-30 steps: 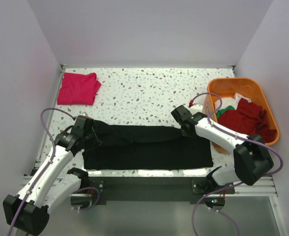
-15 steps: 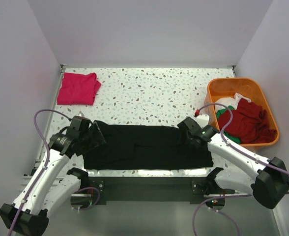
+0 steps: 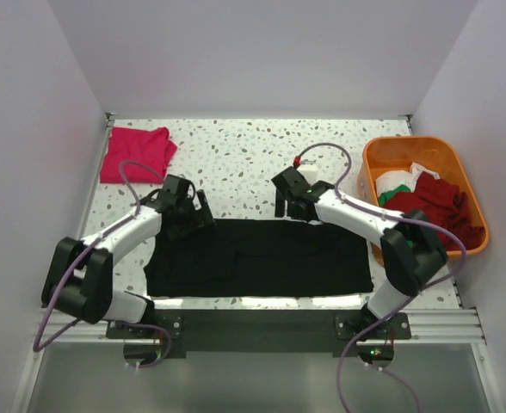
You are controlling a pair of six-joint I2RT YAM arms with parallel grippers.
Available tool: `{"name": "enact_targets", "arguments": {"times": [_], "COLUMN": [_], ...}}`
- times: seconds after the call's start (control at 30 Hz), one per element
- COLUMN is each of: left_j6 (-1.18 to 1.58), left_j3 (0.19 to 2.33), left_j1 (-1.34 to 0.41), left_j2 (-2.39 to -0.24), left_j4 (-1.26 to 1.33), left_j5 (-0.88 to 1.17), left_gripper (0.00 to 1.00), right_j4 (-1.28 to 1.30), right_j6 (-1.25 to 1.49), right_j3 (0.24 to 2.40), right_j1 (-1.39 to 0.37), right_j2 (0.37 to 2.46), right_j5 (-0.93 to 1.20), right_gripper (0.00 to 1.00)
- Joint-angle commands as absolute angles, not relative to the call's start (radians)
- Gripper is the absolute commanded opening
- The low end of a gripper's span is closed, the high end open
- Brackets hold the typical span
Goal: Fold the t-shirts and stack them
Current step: Fold the tshirt
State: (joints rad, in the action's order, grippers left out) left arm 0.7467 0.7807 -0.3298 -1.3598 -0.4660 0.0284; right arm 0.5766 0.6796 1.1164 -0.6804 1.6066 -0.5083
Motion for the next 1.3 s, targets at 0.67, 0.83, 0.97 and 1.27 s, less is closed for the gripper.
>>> {"name": "enact_targets", "arguments": {"times": [0.67,0.83,0.97,1.27], "left_j6": [0.698,0.687,0.678,0.658], "left_j3": [0.769,0.773,0.784,0.837], "left_j1": [-0.135,-0.12,-0.117,-0.123], "left_j2": [-1.603,-1.6,-1.611,-1.658], "left_j4": [-0.387,-0.39,-0.379,-0.301], "left_j5": [-0.166,-0.166,-0.147,-0.034], "left_gripper": [1.0,1.0,1.0,1.0], "right_j4": [0.765,0.86,0.852,0.449], "right_j6": [0.827,0.903,0.899,0.654], "right_j3": [0.875,0.76,0.687,0.721], "right_j1": [-0.529,-0.531,-0.531,-0.531], "right_j2": [1.488,1.309,1.14,1.175], "right_j5": [-0.554,-0.534,-0.503,-0.163], "right_gripper": [0.99,0.99,0.99,0.99]}}
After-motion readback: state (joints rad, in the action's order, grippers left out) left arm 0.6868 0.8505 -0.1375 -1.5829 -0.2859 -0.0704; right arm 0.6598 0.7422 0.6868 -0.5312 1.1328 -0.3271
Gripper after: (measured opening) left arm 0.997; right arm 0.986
